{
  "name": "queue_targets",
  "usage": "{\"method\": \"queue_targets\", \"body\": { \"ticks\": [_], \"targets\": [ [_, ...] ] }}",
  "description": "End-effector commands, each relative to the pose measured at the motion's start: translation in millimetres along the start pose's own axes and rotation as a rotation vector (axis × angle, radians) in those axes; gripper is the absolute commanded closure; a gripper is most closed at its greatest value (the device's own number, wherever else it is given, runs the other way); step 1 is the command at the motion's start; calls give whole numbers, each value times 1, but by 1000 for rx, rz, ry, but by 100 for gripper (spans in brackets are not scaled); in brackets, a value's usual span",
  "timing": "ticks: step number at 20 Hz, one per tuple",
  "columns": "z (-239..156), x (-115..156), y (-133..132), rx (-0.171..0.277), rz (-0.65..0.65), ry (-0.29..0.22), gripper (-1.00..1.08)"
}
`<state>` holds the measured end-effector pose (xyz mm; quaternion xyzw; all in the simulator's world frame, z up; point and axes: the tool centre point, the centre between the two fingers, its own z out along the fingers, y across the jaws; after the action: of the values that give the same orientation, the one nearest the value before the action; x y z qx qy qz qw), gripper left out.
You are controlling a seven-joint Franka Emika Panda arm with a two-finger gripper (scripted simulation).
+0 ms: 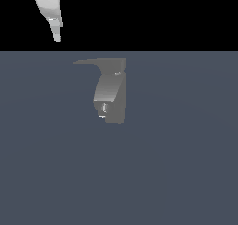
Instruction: Turn on the faucet by rotating a designated handle.
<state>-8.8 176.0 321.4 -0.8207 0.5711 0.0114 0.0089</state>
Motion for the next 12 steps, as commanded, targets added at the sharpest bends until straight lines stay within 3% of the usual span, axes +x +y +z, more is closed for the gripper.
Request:
{"method": "queue_targets", "body": {
  "ticks": [1, 12],
  "targets": [
    [7, 5, -14, 1, 53, 3, 108],
    [40, 44, -78, 3, 317, 19, 108]
  ]
}}
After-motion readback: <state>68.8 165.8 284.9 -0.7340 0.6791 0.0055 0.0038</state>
